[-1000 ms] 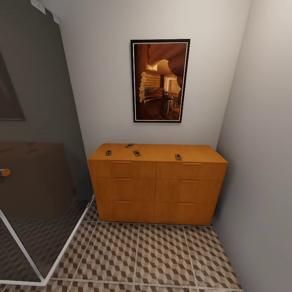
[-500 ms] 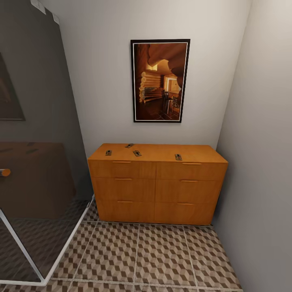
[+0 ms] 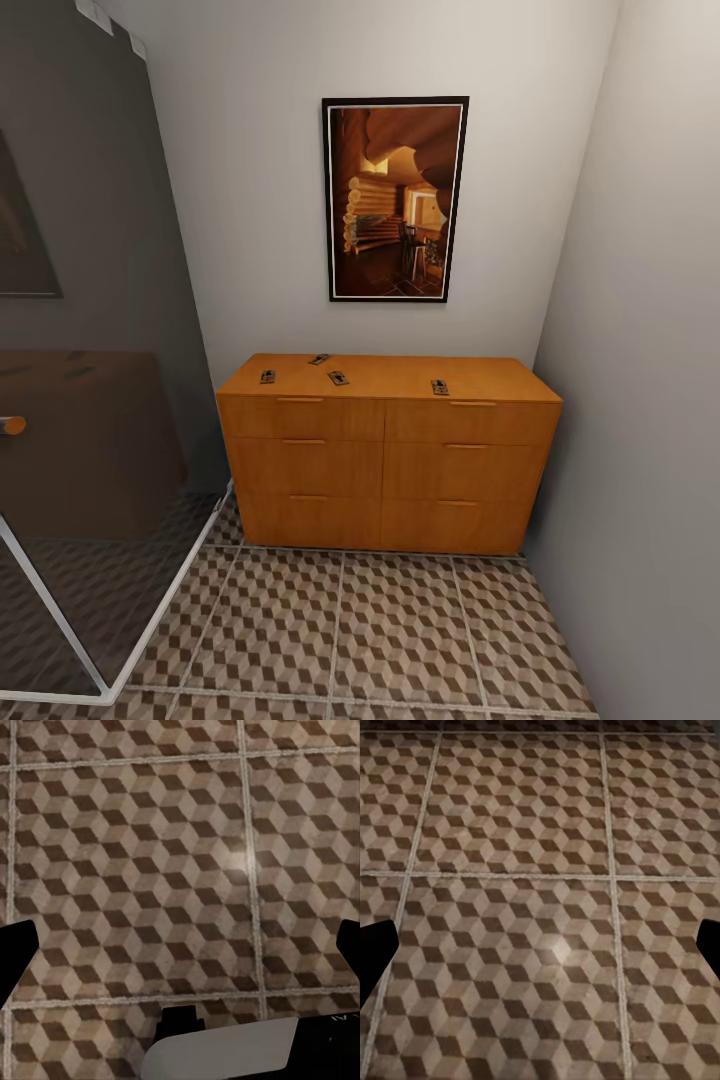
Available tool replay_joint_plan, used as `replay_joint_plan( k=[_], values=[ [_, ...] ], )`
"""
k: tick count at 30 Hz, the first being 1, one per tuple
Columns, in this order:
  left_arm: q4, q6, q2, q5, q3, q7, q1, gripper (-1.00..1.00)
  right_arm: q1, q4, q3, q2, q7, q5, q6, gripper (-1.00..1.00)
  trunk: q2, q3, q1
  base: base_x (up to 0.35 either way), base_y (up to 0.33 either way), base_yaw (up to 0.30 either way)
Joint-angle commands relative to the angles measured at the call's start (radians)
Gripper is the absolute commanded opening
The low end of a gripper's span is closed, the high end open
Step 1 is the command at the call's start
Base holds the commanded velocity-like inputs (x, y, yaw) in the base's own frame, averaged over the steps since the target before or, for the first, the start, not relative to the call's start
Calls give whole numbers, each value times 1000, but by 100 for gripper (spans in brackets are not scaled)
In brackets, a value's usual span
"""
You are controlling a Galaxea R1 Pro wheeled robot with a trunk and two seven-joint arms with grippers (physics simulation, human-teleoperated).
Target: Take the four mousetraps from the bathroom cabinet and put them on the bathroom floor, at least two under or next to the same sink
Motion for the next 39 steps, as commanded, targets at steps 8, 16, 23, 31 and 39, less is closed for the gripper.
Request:
replay_joint_plan(
  k=[8, 16, 23, 31, 39],
  values=[
    [44, -47, -31, 0, -3, -4, 0, 100, 0, 44, 2, 1, -3, 0, -46, 100, 0, -1, 0, 0, 0, 0],
    [89, -67, -76, 0, 0, -5, 0, 100, 0, 44, 3, 3, -3, 0, -67, 100, 0, -1, 0, 0, 0, 0],
    [386, -68, -106, -3, 1, -2, 0, 100, 0, 44, 2, 4, -3, 0, -67, 100, 0, -1, 0, 0, 0, 0],
    [344, -67, -75, 1, -1, -1, 0, 100, 0, 30, -1, 0, -8, 1, -64, 100, 0, -1, 0, 0, 0, 0],
    [469, -71, -58, -3, -3, -1, 0, 100, -1, -150, -4, -11, -37, 5, -11, 100, 0, -1, 0, 0, 0, 0]
  ],
)
